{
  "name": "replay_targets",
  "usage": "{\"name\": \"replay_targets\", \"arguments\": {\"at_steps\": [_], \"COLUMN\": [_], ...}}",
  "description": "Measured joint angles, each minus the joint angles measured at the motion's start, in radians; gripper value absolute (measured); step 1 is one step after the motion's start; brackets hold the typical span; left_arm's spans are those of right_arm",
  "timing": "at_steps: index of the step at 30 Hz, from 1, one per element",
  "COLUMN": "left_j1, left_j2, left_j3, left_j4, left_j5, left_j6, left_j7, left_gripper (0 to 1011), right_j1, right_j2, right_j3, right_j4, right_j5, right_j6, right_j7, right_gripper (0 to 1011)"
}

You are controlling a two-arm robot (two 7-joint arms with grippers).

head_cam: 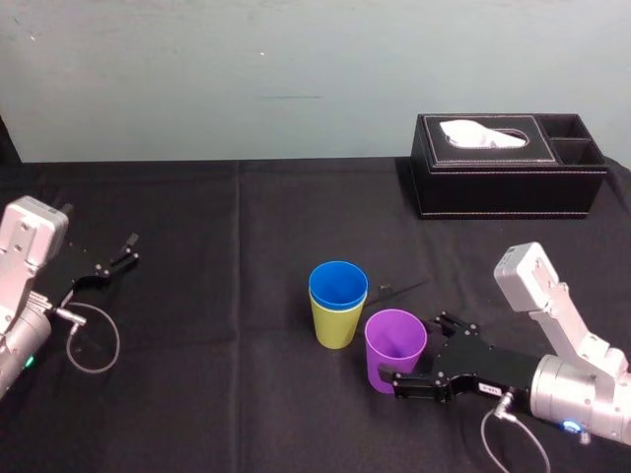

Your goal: Stack the three plastic cups sequentially using one hand.

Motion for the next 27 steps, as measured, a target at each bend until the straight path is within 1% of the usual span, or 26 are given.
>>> {"name": "replay_targets", "arguments": {"at_steps": [10, 21, 25, 27], "left_j1": [0.0, 0.0, 0.0, 0.0], "left_j2": [0.0, 0.0, 0.0, 0.0], "left_j3": [0.0, 0.0, 0.0, 0.0], "left_j4": [0.0, 0.0, 0.0, 0.0], "left_j5": [0.0, 0.0, 0.0, 0.0], "left_j6": [0.0, 0.0, 0.0, 0.0], "left_j7": [0.0, 0.0, 0.0, 0.0], "left_gripper": [1010, 1010, 1010, 1010], "right_j1": [0.014, 0.014, 0.013, 0.013], "right_j2": [-0.013, -0.012, -0.012, -0.012], "right_j3": [-0.01, -0.01, -0.01, -0.01], "right_j4": [0.015, 0.014, 0.013, 0.013], "right_j5": [-0.011, -0.011, -0.011, -0.011], "right_j6": [0.006, 0.006, 0.006, 0.005], "right_j7": [-0.005, -0.005, -0.005, -0.005], "right_gripper": [1000, 994, 918, 863]}}
